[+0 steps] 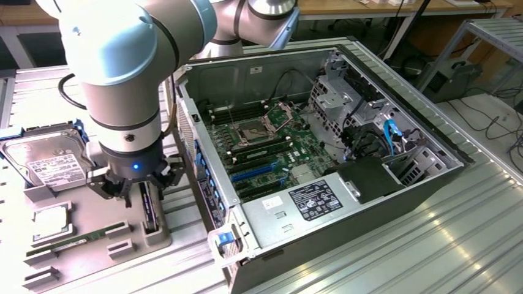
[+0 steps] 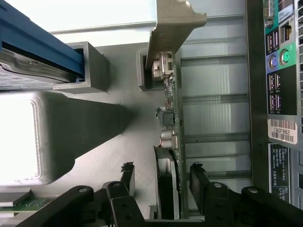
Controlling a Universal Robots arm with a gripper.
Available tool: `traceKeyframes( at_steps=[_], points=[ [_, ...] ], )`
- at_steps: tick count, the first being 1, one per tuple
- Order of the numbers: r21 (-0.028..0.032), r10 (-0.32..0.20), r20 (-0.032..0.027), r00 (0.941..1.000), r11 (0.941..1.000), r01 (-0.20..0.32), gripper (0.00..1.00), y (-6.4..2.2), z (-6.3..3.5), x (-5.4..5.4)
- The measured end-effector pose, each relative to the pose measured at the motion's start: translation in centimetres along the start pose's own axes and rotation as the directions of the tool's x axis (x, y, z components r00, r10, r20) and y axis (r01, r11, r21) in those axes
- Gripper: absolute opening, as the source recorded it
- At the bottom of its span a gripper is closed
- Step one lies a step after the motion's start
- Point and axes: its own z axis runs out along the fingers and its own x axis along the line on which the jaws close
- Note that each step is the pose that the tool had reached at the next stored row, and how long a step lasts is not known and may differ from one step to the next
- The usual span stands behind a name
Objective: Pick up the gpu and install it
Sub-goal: 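Pick up the gpu and move the gpu toward the slot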
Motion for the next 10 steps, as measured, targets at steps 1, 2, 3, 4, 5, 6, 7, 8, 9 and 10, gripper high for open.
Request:
traceKeyframes(
  at_steps=[1,2,3,4,5,6,7,8,9,10],
  points=[
    [0.0,0.0,0.0,1.0,1.0,0.0,0.57,0.0,0.0,-0.03],
    [0.0,0.0,0.0,1.0,1.0,0.0,0.57,0.01,-0.01,-0.05],
    [0.0003,0.0,-0.0003,1.0,1.0,0.0,0.57,0.02,-0.09,-0.1],
    [0.0002,0.0,-0.0001,1.0,1.0,0.0,0.57,0.02,-0.14,-0.09],
    [0.0002,0.0,0.0,1.0,1.0,0.0,0.57,0.03,-0.21,-0.09],
    [0.0001,0.0,0.0001,1.0,1.0,0.0,0.56,0.03,-0.24,-0.1],
    [-0.0001,0.0,0.0002,1.0,1.0,0.0,0.56,0.03,-0.24,-0.1],
    [0.0,0.0,0.0003,1.0,1.0,0.0,0.49,0.03,-0.23,-0.1],
    [0.0002,0.0,0.0002,1.0,1.0,0.0,0.49,0.03,-0.24,-0.1],
    [0.0003,0.0,0.0001,1.0,1.0,0.0,0.42,0.03,-0.25,-0.09]
  ],
)
